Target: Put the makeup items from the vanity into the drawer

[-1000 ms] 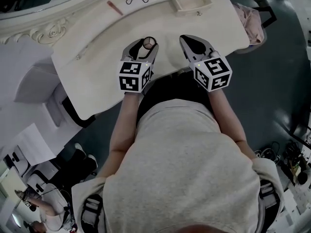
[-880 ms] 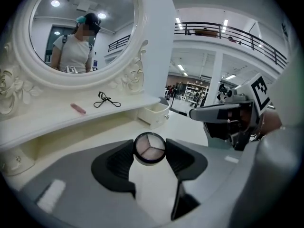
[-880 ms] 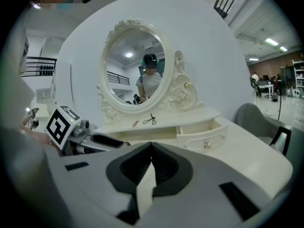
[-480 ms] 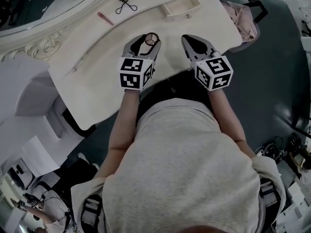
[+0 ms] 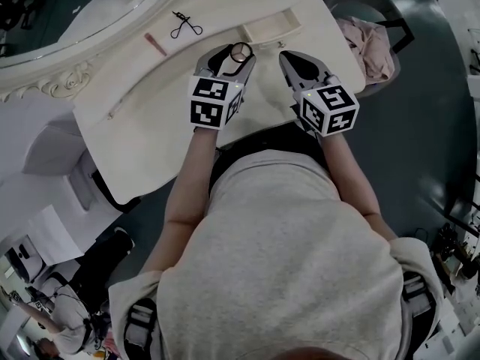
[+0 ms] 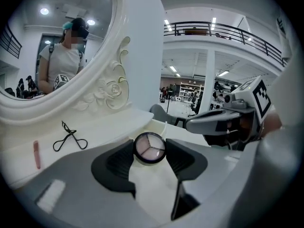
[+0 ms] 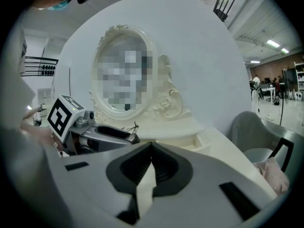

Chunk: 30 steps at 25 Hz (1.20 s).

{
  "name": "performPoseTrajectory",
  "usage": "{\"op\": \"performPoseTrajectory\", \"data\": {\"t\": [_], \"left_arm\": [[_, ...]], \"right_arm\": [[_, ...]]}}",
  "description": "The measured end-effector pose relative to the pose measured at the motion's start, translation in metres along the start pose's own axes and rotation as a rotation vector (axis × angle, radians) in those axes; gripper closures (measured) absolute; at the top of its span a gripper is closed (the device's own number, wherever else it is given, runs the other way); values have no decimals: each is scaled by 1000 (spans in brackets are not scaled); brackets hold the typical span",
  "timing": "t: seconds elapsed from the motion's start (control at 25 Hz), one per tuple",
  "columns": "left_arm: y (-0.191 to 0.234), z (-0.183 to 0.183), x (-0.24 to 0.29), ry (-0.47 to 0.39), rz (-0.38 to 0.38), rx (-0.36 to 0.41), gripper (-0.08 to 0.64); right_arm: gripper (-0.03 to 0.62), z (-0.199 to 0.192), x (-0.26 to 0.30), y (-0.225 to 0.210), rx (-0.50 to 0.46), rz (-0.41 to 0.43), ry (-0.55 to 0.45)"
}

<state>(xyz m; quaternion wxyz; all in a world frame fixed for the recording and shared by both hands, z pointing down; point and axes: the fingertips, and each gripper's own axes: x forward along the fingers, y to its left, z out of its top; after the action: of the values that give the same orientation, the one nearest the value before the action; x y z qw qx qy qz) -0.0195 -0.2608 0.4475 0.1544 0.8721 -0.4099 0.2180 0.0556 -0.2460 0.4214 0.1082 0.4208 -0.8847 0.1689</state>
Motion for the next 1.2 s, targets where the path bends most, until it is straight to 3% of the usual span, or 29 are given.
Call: {"op": "performPoseTrajectory", "data": {"t": [0.6,1.2], "left_arm": [[-13,18,64,79,-36,27,342],[-15,10,91,160,-89,-23,342]], "right_arm": [[584,5,2,-54,7,7,17],[584,3,11,-71,38,31,25]]}}
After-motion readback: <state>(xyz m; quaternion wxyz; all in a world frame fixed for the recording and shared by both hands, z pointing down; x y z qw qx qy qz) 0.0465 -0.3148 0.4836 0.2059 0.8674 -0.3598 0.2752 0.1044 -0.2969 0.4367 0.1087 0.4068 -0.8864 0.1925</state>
